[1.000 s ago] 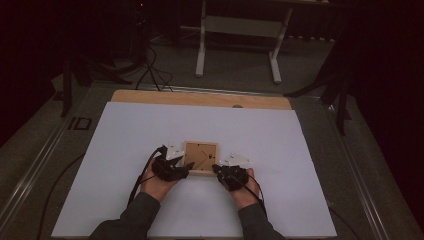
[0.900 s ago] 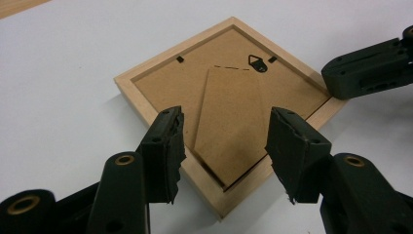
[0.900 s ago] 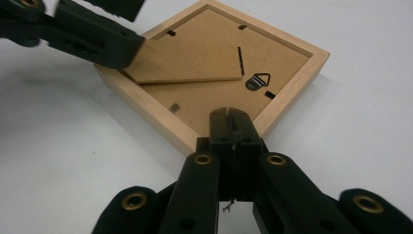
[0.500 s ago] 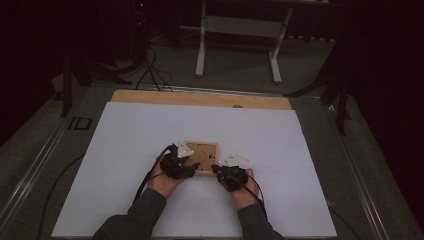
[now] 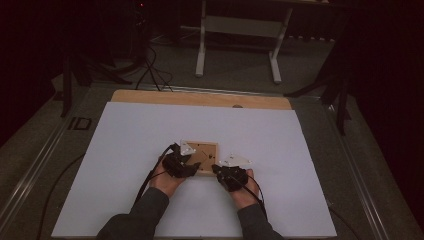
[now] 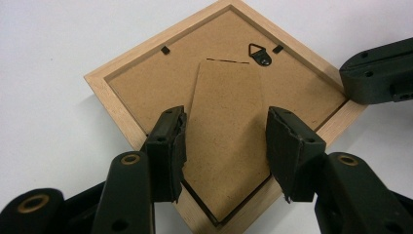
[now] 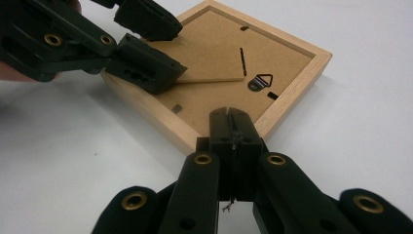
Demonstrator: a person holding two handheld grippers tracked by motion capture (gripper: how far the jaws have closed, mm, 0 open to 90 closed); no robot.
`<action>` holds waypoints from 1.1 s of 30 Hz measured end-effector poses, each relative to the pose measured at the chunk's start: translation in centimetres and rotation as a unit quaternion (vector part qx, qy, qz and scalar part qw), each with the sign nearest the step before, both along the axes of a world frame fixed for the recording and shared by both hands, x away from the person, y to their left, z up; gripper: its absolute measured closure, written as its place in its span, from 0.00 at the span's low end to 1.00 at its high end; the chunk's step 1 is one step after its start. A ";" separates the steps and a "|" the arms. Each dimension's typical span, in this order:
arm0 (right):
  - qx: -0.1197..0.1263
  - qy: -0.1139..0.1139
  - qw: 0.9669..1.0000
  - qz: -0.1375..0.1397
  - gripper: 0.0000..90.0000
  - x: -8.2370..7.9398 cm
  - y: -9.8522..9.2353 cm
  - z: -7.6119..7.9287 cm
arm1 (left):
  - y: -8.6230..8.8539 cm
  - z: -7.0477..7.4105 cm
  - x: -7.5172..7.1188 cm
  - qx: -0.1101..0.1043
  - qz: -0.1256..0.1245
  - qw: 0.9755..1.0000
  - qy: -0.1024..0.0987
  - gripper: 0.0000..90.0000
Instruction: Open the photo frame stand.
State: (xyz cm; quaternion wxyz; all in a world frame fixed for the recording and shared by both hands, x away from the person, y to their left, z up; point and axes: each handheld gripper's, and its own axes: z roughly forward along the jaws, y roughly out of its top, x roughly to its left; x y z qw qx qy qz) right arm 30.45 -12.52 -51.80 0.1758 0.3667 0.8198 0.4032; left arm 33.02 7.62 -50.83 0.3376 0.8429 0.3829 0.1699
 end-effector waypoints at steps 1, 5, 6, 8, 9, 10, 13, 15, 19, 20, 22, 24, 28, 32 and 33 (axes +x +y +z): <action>-0.001 -0.001 1.000 0.000 0.99 0.0 0.0 0.0 | -0.1 0.2 0.0 0.003 0.000 1.000 -0.003 0.57; -0.001 -0.001 1.000 0.000 0.99 0.0 0.0 0.0 | -0.1 0.6 0.0 -0.002 0.000 1.000 -0.003 0.57; -0.001 -0.001 1.000 0.000 0.99 0.0 0.0 0.0 | -0.1 0.6 0.0 -0.002 0.000 1.000 -0.003 0.57; -0.001 -0.002 1.000 0.000 0.99 0.0 0.0 0.0 | 0.0 0.8 0.1 -0.010 0.002 1.000 -0.001 0.57; -0.001 -0.002 1.000 -0.001 0.99 0.0 0.0 0.0 | 0.1 0.9 0.1 -0.021 0.004 1.000 0.001 0.57; -0.001 -0.002 1.000 -0.001 0.99 0.0 0.0 0.0 | 0.3 0.9 0.2 -0.036 0.007 0.999 0.005 0.57; 0.000 0.000 1.000 -0.002 0.99 -0.1 0.0 0.0 | 0.5 0.9 0.4 -0.045 0.015 0.999 0.006 0.63; 0.008 0.006 1.000 -0.004 0.99 0.0 -0.1 0.0 | 0.4 0.9 0.4 -0.040 0.016 0.999 0.003 0.56; 0.014 0.010 1.000 -0.005 0.99 0.1 -0.2 0.0 | 0.3 0.8 0.2 -0.037 0.014 0.999 0.002 0.49; 0.014 0.010 1.000 -0.005 0.99 0.1 -0.2 0.0 | 0.3 0.8 0.2 -0.037 0.014 0.999 0.002 0.48; 0.014 0.010 1.000 -0.005 0.99 0.1 -0.2 0.0 | 0.3 0.8 0.0 -0.035 0.008 0.999 0.000 0.48; 0.014 0.010 1.000 -0.005 0.99 0.0 -0.2 0.0 | 0.4 0.9 -0.1 -0.034 0.008 0.999 -0.001 0.47; 0.014 0.009 1.000 -0.005 0.99 0.0 -0.2 -0.1 | 0.9 0.8 -0.4 -0.034 0.017 0.999 0.005 0.43; 0.015 0.009 1.000 -0.005 0.99 0.0 -0.2 -0.1 | 1.1 0.7 -0.6 -0.030 0.015 0.999 0.007 0.44; 0.014 0.008 1.000 -0.005 0.99 0.0 -0.2 -0.1 | 1.2 0.6 -0.7 -0.035 0.015 0.999 0.013 0.44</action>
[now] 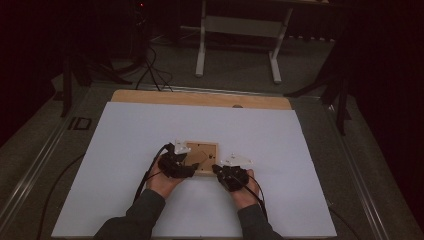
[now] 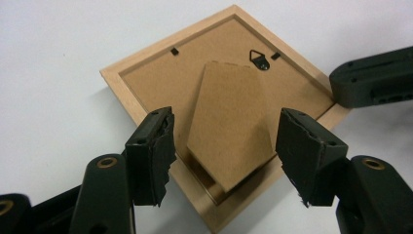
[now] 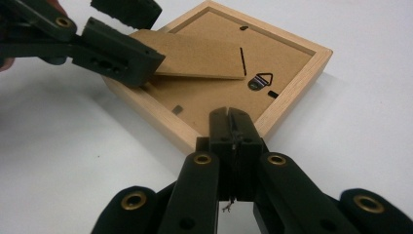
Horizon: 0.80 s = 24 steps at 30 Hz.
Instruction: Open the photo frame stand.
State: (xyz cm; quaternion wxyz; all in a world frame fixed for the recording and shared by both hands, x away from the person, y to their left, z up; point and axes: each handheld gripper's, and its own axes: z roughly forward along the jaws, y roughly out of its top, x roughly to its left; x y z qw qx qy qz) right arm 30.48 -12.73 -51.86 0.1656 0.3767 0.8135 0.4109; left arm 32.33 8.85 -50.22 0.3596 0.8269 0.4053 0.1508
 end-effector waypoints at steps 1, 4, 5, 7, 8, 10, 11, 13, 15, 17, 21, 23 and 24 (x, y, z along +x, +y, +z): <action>0.000 0.000 1.000 0.000 0.99 0.0 0.0 0.0 | 0.0 0.0 0.0 0.000 0.000 1.000 0.000 0.44; -0.001 0.000 1.000 0.000 0.99 0.0 0.0 0.0 | 0.3 -0.2 -0.2 0.000 0.002 1.000 0.009 0.44; -0.001 0.000 1.000 0.000 0.99 0.0 0.0 0.0 | 0.3 -0.2 -0.2 0.000 0.002 1.000 0.009 0.44; -0.001 -0.001 1.000 0.001 0.99 0.0 0.0 0.0 | 0.5 -0.4 -0.4 0.006 0.000 1.000 0.015 0.44; -0.001 -0.001 1.000 0.001 0.99 0.0 0.0 0.0 | 0.5 -0.4 -0.4 0.006 0.000 1.000 0.015 0.45; -0.001 -0.001 1.000 0.001 0.99 0.0 0.0 0.0 | 0.8 -0.3 -0.5 0.004 0.004 1.000 0.021 0.46; -0.001 -0.001 1.000 0.001 0.99 0.0 0.0 0.0 | 0.8 -0.3 -0.5 0.004 0.004 1.000 0.021 0.47; 0.000 -0.001 1.000 0.001 0.98 0.0 0.0 0.0 | 0.8 -0.3 -0.5 0.003 0.004 1.000 0.026 0.47; 0.000 -0.003 1.000 0.001 0.98 0.0 0.0 0.0 | 0.8 -0.3 -0.7 0.011 0.003 1.000 0.025 0.49; 0.000 -0.003 1.000 0.001 0.98 0.0 0.0 0.0 | 0.7 -0.2 -0.8 0.015 0.001 1.000 0.023 0.51; 0.000 -0.004 1.000 0.001 0.97 0.0 0.0 0.0 | 0.7 0.0 -0.9 0.009 0.001 1.000 0.021 0.57; 0.000 -0.004 1.000 0.002 0.97 0.0 0.0 0.0 | 0.8 0.1 -0.9 0.003 0.004 1.000 0.025 0.58; 0.000 -0.004 1.000 0.002 0.97 0.0 0.0 0.0 | 0.8 0.1 -0.9 0.003 0.004 1.000 0.025 0.59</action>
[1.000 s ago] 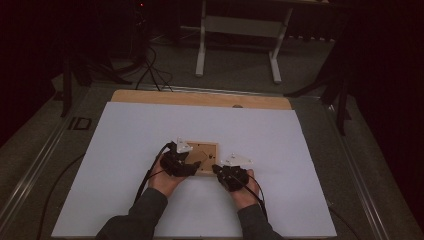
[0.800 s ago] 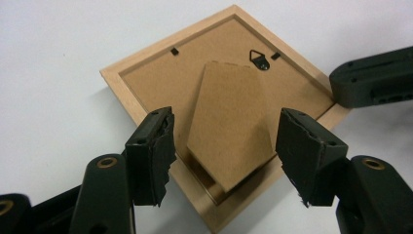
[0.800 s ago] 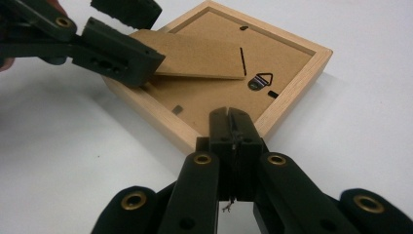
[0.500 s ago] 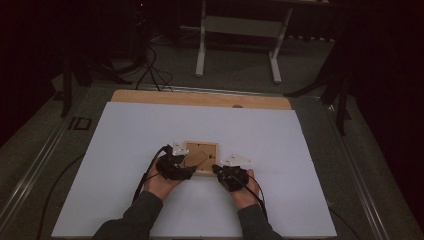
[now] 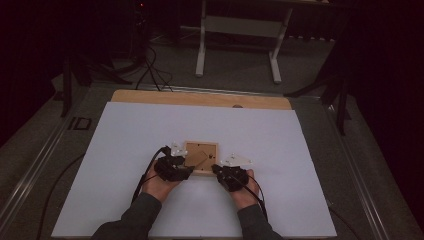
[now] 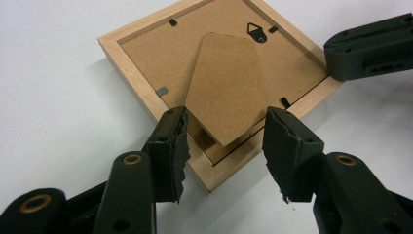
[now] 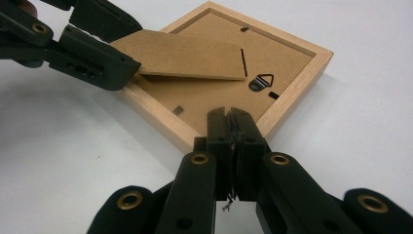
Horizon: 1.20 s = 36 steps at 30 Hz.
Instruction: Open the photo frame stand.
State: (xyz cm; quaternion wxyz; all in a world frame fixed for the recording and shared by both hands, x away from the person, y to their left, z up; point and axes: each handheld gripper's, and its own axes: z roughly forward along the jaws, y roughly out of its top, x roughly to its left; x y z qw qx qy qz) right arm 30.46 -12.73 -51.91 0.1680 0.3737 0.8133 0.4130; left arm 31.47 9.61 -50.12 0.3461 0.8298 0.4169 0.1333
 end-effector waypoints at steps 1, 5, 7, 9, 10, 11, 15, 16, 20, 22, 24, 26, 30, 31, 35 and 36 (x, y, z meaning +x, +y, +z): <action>0.000 0.000 1.000 0.000 0.97 0.0 0.0 0.0 | 0.0 0.2 0.1 -0.008 0.003 1.000 -0.001 0.60; 0.001 0.000 1.000 0.000 0.97 0.0 0.0 0.0 | -0.3 0.6 0.2 -0.005 0.002 1.000 -0.008 0.60; 0.001 0.000 1.000 0.000 0.97 0.0 0.0 0.0 | -0.4 0.5 0.2 -0.002 0.001 1.000 -0.010 0.58; 0.002 0.001 1.000 0.000 0.97 0.0 0.0 0.0 | -0.5 0.3 0.3 0.010 -0.003 1.000 -0.011 0.55; 0.002 0.001 1.000 0.000 0.97 0.0 0.0 0.0 | -0.5 0.3 0.3 0.010 -0.003 1.000 -0.011 0.53; 0.002 0.001 1.000 0.000 0.97 0.0 0.0 0.0 | -0.6 0.0 0.4 0.016 -0.003 1.000 -0.010 0.52; 0.002 0.001 1.000 0.001 0.97 0.0 0.0 0.0 | -0.7 -0.1 0.7 0.011 -0.002 1.000 -0.013 0.50; 0.002 0.001 1.000 0.001 0.97 0.0 0.0 0.0 | -0.7 -0.1 0.7 0.011 -0.002 1.000 -0.013 0.51; 0.002 0.001 1.000 0.001 0.97 0.0 0.0 0.0 | -0.8 0.0 0.8 0.009 -0.011 1.000 -0.012 0.56; 0.002 0.000 1.000 0.001 0.97 0.0 0.0 0.0 | -0.8 0.1 0.8 0.011 -0.011 1.000 -0.012 0.56; 0.002 0.000 1.000 0.002 0.97 0.0 0.0 0.0 | -0.9 0.3 0.7 0.006 -0.008 1.000 -0.016 0.56; 0.002 -0.001 1.000 0.003 0.97 0.0 -0.1 -0.1 | -0.9 0.7 0.8 -0.005 -0.002 1.000 -0.020 0.56; 0.002 -0.001 1.000 0.002 0.97 0.0 -0.1 -0.1 | -1.2 1.7 1.1 -0.011 -0.003 1.000 -0.026 0.56; 0.003 -0.001 1.000 0.002 0.97 0.0 0.0 -0.1 | -1.4 2.0 1.3 -0.014 -0.002 1.000 -0.026 0.56; 0.003 -0.001 1.000 0.002 0.97 0.0 -0.1 -0.1 | -1.3 1.9 1.8 -0.029 0.001 1.000 -0.001 0.54; 0.004 0.000 1.000 0.002 0.97 0.0 -0.1 -0.1 | -1.3 1.9 1.8 -0.029 0.001 1.000 -0.001 0.54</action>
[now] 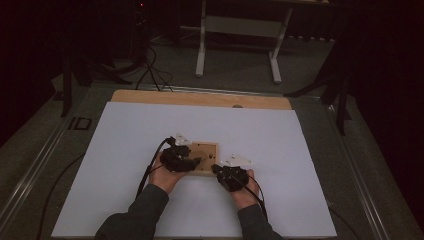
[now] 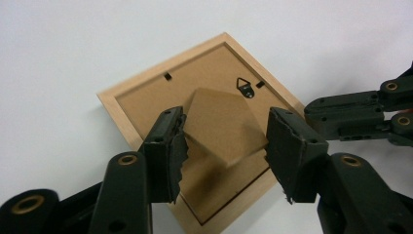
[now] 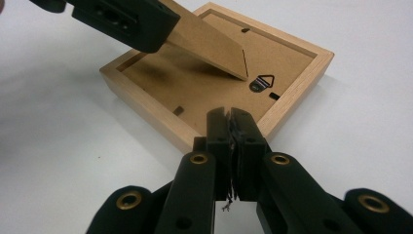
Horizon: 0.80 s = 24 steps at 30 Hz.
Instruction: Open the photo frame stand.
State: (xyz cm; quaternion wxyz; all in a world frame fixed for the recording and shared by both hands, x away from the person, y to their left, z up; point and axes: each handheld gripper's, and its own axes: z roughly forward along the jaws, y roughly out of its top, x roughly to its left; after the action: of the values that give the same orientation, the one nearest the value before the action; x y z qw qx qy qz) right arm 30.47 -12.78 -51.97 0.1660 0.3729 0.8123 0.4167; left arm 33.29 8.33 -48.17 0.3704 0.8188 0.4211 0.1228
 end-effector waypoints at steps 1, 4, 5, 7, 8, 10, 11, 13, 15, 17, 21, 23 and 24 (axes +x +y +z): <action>0.000 0.000 1.000 0.000 0.97 0.0 0.0 0.0 | 0.2 -0.2 0.3 -0.010 0.006 1.000 0.020 0.54; 0.000 0.000 1.000 0.000 0.96 0.0 0.0 0.0 | 0.2 -0.2 0.5 -0.013 0.005 0.999 0.031 0.52; 0.001 0.000 1.000 0.000 0.96 0.0 0.0 0.0 | 0.3 -0.3 0.6 -0.017 0.007 0.999 0.039 0.52; 0.001 0.000 1.000 0.000 0.96 0.0 0.0 0.0 | 0.4 -0.3 0.7 -0.022 0.010 0.999 0.047 0.51; 0.001 0.000 1.000 0.000 0.96 0.0 0.0 0.0 | 0.4 -0.3 0.7 -0.022 0.010 0.999 0.047 0.51; 0.001 0.001 1.000 0.000 0.95 0.0 0.0 0.0 | 0.5 -0.4 0.8 -0.024 0.014 0.998 0.053 0.50; 0.002 0.001 1.000 0.001 0.95 -0.1 0.0 0.0 | 0.6 -0.4 0.9 -0.028 0.015 0.998 0.057 0.50; 0.002 0.002 1.000 0.001 0.95 -0.1 0.0 0.0 | 0.6 -0.4 1.0 -0.032 0.018 0.997 0.063 0.50; 0.002 0.001 1.000 0.001 0.95 -0.1 0.1 0.0 | 0.7 -0.4 1.0 -0.035 0.018 0.997 0.069 0.50; 0.002 0.001 1.000 0.001 0.94 -0.1 0.1 0.0 | 0.7 -0.5 1.1 -0.039 0.018 0.996 0.074 0.50; 0.002 0.001 1.000 0.001 0.94 -0.1 0.1 0.0 | 0.6 -0.6 1.2 -0.040 0.017 0.995 0.086 0.50; 0.002 0.000 1.000 0.001 0.94 -0.1 0.1 0.0 | 0.5 -0.8 1.3 -0.034 0.019 0.995 0.087 0.50; 0.002 0.000 1.000 0.001 0.94 -0.1 0.1 0.0 | 0.5 -0.8 1.3 -0.034 0.019 0.995 0.087 0.51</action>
State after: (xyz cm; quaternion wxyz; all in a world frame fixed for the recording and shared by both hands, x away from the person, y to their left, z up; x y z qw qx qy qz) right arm 30.40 -12.70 -52.00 0.1646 0.3727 0.8118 0.4183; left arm 34.62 8.86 -48.93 0.3577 0.8051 0.4712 0.0435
